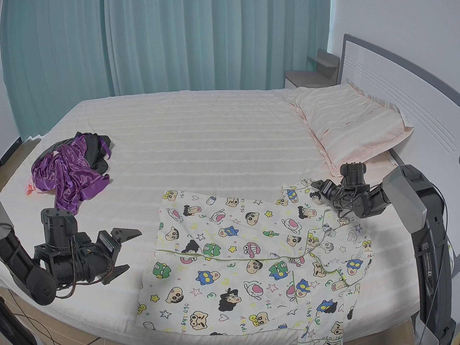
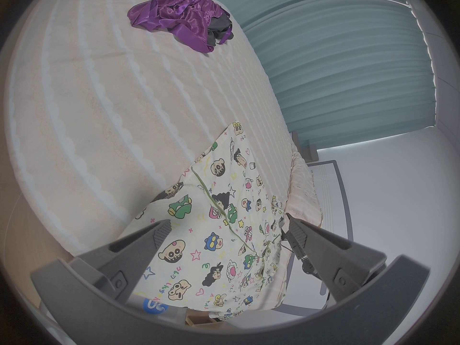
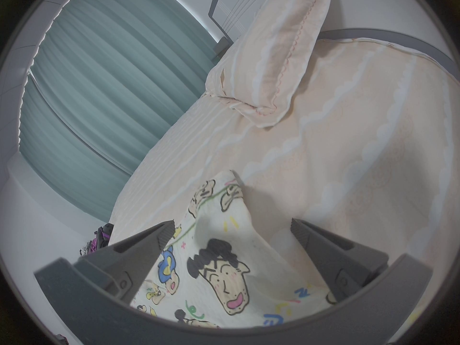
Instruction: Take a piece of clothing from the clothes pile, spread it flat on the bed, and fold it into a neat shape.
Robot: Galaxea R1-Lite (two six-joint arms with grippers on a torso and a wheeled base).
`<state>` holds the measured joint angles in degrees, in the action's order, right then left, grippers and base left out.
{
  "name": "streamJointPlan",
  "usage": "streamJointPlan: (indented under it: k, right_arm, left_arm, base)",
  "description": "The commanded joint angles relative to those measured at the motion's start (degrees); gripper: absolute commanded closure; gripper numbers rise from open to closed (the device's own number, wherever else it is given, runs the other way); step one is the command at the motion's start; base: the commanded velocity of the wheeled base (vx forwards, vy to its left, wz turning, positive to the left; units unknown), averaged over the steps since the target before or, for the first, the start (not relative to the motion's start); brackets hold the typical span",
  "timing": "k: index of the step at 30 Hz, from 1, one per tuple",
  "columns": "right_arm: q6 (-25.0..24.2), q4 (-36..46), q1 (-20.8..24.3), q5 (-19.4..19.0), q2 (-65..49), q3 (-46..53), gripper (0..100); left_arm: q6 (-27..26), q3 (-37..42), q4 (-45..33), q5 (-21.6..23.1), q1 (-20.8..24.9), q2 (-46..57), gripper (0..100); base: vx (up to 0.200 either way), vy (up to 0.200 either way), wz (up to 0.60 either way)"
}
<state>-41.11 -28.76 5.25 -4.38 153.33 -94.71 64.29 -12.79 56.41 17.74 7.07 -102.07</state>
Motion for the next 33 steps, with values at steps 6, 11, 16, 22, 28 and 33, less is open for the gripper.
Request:
streamJointPlan:
  k: [6, 11, 16, 22, 28, 33]
  right_arm:
    - [0.1, -0.2, 0.1, 0.4, 1.0, -1.3, 100]
    - [0.0, -0.8, -1.1, 0.8, 0.9, -2.8, 100]
    - [-0.2, -2.9, -1.8, 3.8, 1.4, -6.1, 100]
    - [0.1, -4.9, -1.7, 4.1, 1.5, -5.8, 100]
    - [0.2, -4.9, -1.9, 5.4, 2.5, -7.1, 100]
    - [0.3, -7.0, -1.9, 6.7, 2.6, -8.1, 100]
  left_arm:
    - [0.0, 0.0, 0.0, 0.0, 0.0, -0.1, 0]
    - [0.0, 0.0, 0.0, 0.0, 0.0, -0.1, 0]
    - [0.0, 0.0, 0.0, 0.0, 0.0, -0.1, 0]
    - [0.0, 0.0, 0.0, 0.0, 0.0, -0.1, 0]
    - [0.0, 0.0, 0.0, -0.1, 0.0, -0.1, 0]
    - [0.0, 0.0, 0.0, -0.1, 0.0, 0.0, 0]
  base:
    - [0.0, 0.0, 0.0]
    - [0.0, 0.0, 0.0]
    - [0.0, 0.0, 0.0]
    - [0.0, 0.0, 0.0]
    - [0.0, 0.0, 0.0]
    - [0.0, 0.0, 0.0]
